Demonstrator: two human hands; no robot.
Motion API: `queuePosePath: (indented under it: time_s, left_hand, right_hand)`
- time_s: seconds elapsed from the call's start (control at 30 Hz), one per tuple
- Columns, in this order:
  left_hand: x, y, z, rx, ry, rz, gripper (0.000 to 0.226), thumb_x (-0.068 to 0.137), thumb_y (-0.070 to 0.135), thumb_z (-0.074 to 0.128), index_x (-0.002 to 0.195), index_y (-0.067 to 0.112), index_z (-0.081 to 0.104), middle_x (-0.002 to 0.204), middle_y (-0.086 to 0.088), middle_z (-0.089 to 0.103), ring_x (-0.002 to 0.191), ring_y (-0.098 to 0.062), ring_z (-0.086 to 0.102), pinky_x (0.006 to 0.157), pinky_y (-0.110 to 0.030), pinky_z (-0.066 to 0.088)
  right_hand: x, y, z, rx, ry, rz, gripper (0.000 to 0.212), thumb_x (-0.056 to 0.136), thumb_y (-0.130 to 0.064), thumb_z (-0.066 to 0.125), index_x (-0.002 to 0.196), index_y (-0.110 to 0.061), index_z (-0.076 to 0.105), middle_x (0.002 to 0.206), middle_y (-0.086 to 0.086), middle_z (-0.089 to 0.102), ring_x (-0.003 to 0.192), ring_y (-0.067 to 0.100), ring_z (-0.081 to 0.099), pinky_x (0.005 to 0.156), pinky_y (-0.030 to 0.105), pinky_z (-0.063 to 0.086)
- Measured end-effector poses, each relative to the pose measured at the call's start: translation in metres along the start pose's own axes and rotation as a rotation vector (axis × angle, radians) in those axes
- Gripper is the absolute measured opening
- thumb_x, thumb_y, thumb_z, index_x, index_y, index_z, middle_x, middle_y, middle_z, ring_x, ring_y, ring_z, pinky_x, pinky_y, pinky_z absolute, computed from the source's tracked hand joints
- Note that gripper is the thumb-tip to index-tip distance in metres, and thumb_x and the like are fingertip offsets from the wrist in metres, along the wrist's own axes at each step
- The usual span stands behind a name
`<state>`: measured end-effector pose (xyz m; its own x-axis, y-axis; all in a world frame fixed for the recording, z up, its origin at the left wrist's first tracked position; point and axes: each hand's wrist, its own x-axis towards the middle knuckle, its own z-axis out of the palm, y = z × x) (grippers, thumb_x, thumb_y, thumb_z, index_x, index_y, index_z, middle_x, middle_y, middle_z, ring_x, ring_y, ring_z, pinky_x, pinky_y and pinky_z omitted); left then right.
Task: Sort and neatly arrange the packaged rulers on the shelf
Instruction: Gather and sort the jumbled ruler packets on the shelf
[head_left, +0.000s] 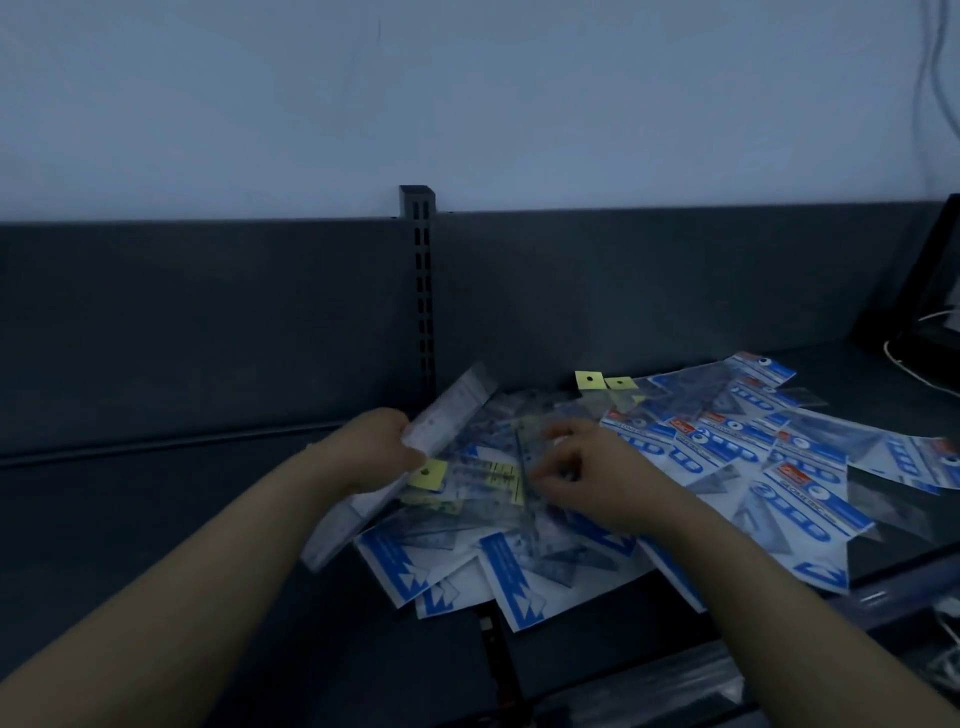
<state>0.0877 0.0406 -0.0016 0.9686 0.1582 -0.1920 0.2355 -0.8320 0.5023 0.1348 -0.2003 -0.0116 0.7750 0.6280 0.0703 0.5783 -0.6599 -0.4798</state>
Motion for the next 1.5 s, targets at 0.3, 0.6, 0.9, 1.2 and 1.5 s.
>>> queuePosePath:
  time_s: [0.3,0.6,0.9,1.2,1.5]
  left_hand:
    - [-0.013,-0.005,0.003,-0.181,0.109,-0.066,0.011,0.097,0.021,0.048,0.093,0.012,0.053,0.095,-0.001,0.053,0.082,-0.013,0.049,0.056,-0.018,0.033]
    - [-0.032,-0.026,-0.01,-0.348,0.188,-0.114,0.028,0.096,0.02,0.052,0.118,0.003,0.055,0.114,-0.011,0.059,0.103,-0.026,0.058,0.08,-0.031,0.046]
    - [-0.042,-0.043,-0.02,-0.521,0.149,-0.113,0.015,0.096,0.013,0.05,0.106,0.004,0.054,0.101,-0.019,0.068,0.078,-0.023,0.068,0.064,-0.032,0.057]
    - [-0.037,-0.042,-0.036,-0.647,0.029,-0.078,0.021,0.096,0.011,0.051,0.115,0.002,0.052,0.106,-0.021,0.065,0.076,-0.023,0.068,0.052,-0.025,0.055]
    - [-0.041,-0.053,-0.052,-0.813,-0.016,-0.085,0.01,0.099,0.009,0.046,0.107,0.005,0.05,0.102,-0.019,0.063,0.075,-0.027,0.065,0.06,-0.036,0.059]
  right_hand:
    - [0.01,-0.02,-0.006,-0.04,-0.196,0.16,0.096,0.069,-0.036,0.083,0.147,-0.03,0.027,0.147,0.0,0.037,0.125,0.019,0.044,0.089,0.022,0.034]
    - [0.026,-0.022,-0.006,0.006,-0.212,0.2,0.097,0.065,-0.028,0.086,0.144,-0.029,0.029,0.139,0.001,0.044,0.119,0.019,0.046,0.09,0.025,0.038]
    - [0.04,-0.027,-0.011,-0.066,-0.153,0.303,0.126,0.063,-0.025,0.087,0.151,-0.026,-0.002,0.148,0.008,0.038,0.127,0.028,0.045,0.1,0.036,0.042]
    - [0.041,-0.029,-0.019,0.007,-0.213,0.383,0.018,0.069,-0.024,0.082,0.073,-0.02,0.065,0.083,-0.001,0.068,0.087,0.021,0.064,0.08,0.032,0.051]
    - [0.046,-0.053,-0.022,0.395,-0.081,0.384,0.029,0.077,-0.025,0.077,0.103,-0.013,0.071,0.105,0.004,0.072,0.099,0.02,0.067,0.096,0.038,0.05]
